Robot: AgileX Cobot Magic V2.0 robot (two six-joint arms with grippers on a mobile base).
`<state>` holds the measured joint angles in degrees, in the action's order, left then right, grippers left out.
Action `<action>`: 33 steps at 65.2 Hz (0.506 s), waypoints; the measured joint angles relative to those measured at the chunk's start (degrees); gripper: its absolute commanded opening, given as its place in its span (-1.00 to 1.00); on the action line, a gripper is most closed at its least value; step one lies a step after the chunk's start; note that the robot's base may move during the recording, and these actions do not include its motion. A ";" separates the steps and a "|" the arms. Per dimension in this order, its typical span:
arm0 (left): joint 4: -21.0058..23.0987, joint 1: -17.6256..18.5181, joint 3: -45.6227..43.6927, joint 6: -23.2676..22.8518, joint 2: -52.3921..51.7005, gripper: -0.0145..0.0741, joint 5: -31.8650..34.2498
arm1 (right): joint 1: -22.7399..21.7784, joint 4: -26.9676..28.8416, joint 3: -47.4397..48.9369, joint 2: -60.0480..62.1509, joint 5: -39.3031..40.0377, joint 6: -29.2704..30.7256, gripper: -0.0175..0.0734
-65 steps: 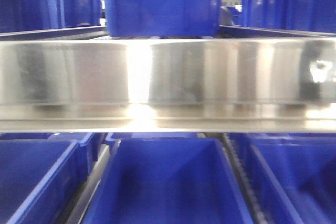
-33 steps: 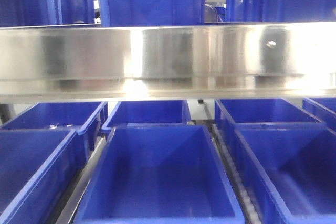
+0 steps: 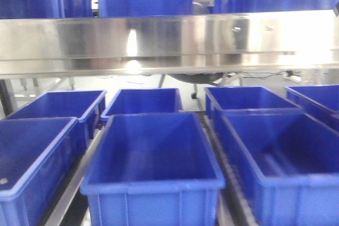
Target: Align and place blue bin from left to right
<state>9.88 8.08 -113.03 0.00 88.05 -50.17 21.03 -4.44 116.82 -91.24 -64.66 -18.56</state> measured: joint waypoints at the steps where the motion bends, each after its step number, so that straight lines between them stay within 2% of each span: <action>1: 0.00 0.00 0.00 0.00 0.00 -0.92 0.00 | 0.00 0.00 0.00 0.00 0.00 0.00 -0.77; 33: 0.00 0.00 0.00 0.00 0.00 -0.92 0.00 | 0.00 0.08 0.00 0.00 0.00 0.00 -0.77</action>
<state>9.88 8.08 -113.03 0.00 88.05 -50.17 21.03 -4.36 116.82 -91.24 -64.66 -18.56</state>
